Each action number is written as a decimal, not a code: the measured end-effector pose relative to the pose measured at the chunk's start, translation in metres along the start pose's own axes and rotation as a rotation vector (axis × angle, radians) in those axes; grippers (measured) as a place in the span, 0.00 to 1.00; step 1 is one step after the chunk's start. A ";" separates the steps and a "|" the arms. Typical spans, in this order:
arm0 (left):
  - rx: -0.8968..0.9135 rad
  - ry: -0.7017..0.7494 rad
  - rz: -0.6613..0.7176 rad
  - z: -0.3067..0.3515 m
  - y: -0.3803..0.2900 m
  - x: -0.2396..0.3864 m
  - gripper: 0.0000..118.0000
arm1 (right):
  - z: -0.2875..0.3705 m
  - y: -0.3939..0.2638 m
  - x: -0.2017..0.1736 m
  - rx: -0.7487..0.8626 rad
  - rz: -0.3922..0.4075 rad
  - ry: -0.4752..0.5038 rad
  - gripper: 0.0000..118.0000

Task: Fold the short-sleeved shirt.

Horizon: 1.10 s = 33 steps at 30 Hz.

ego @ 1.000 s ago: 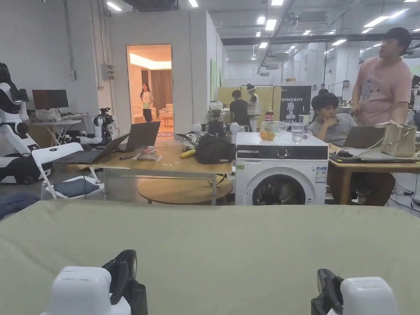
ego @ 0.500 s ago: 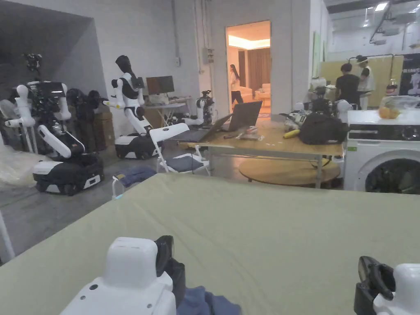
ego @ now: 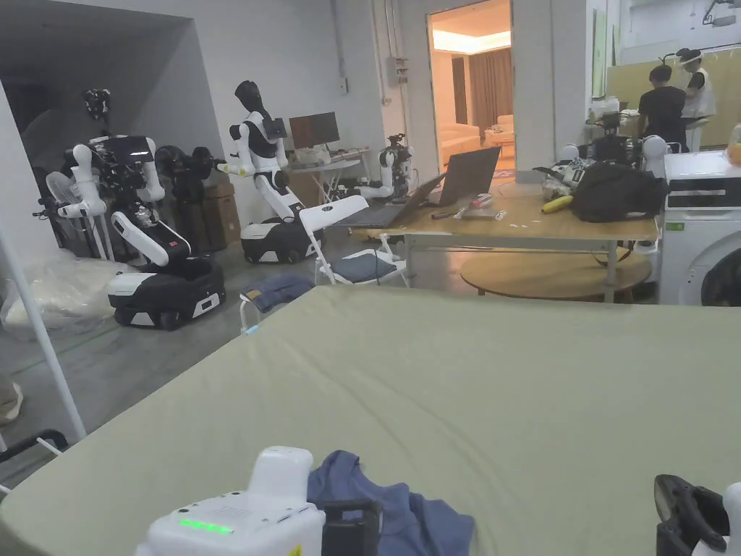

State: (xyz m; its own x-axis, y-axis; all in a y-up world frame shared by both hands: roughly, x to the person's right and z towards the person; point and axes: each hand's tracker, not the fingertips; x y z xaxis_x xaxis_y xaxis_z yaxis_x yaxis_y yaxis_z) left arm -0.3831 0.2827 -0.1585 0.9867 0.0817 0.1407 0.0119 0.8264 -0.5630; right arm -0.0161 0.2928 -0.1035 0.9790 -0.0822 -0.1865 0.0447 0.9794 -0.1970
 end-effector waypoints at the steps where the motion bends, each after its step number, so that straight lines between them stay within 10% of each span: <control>1: -0.093 -0.026 0.036 -0.022 -0.006 -0.008 0.88 | 0.002 -0.002 0.003 -0.008 -0.006 0.003 0.00; 5: -0.258 0.001 0.100 -0.108 -0.029 -0.035 0.85 | 0.013 -0.008 0.017 -0.037 0.011 -0.019 0.00; 11: -0.346 0.053 0.079 -0.140 -0.045 -0.039 0.54 | 0.032 -0.014 0.050 -0.063 0.017 -0.114 0.00; 15: -0.336 0.046 0.045 -0.128 -0.041 -0.028 0.00 | 0.030 -0.018 0.068 -0.091 -0.058 -0.121 0.00; 22: -0.151 -0.052 0.387 -0.098 -0.014 -0.059 0.00 | 0.048 -0.015 0.081 -0.082 -0.063 -0.101 0.00; 33: 0.350 0.029 -0.024 0.025 0.264 -0.020 0.00 | 0.092 -0.009 0.108 -0.043 -0.139 -0.166 0.00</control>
State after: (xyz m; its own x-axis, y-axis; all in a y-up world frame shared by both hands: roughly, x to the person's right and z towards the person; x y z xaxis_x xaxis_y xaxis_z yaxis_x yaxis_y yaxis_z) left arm -0.4040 0.5130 -0.2896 0.9911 0.0481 0.1243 -0.0162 0.9691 -0.2462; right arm 0.1074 0.2921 -0.0329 0.9834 -0.1812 0.0057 0.1768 0.9515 -0.2516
